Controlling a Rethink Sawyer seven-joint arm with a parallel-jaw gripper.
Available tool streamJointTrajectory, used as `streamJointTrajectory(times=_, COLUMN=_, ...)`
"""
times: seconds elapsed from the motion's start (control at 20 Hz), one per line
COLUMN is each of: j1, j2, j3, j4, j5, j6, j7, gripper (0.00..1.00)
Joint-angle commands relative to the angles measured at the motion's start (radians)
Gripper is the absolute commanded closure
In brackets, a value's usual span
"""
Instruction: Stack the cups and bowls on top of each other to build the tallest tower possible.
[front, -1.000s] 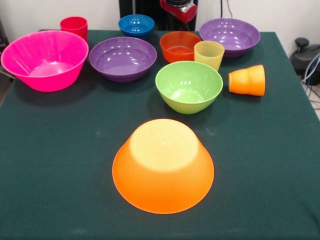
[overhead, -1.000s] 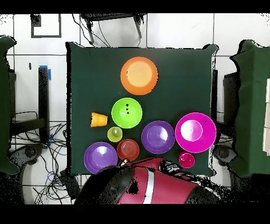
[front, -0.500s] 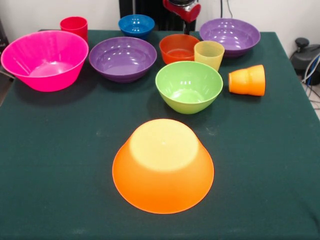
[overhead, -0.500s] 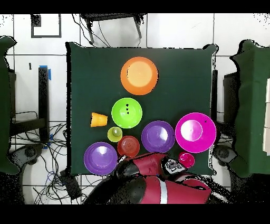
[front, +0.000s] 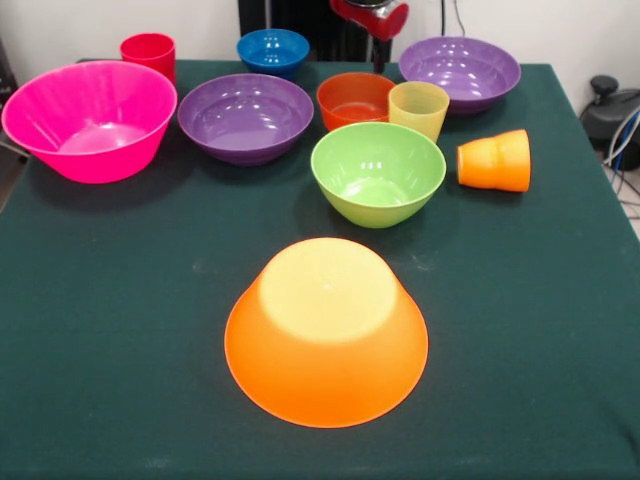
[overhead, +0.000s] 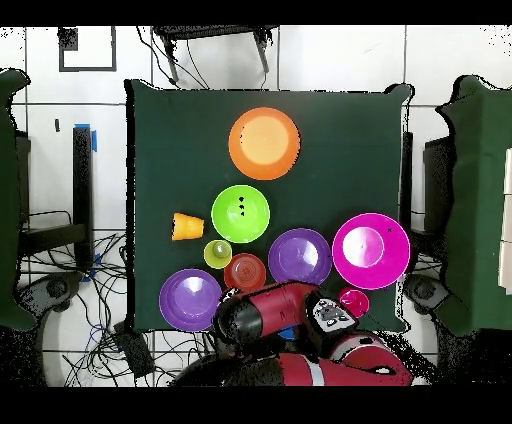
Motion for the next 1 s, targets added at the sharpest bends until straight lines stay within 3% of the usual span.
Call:
streamJointTrajectory(times=0.05, j1=-0.049, j2=-0.031, j3=0.135, j4=-0.005, j5=0.0, j6=0.12, j7=-0.148, gripper=0.0)
streamJointTrajectory(times=0.5, j1=-0.066, j2=-0.046, j3=0.153, j4=-0.044, j5=0.0, j6=0.145, j7=-0.137, gripper=0.0)
streamJointTrajectory(times=0.8, j1=-0.077, j2=-0.041, j3=0.136, j4=-0.079, j5=-0.035, j6=0.137, j7=-0.141, gripper=0.0)
streamJointTrajectory(times=1.0, j1=-0.044, j2=-0.027, j3=0.101, j4=-0.112, j5=-0.056, j6=0.116, j7=-0.115, gripper=0.0)
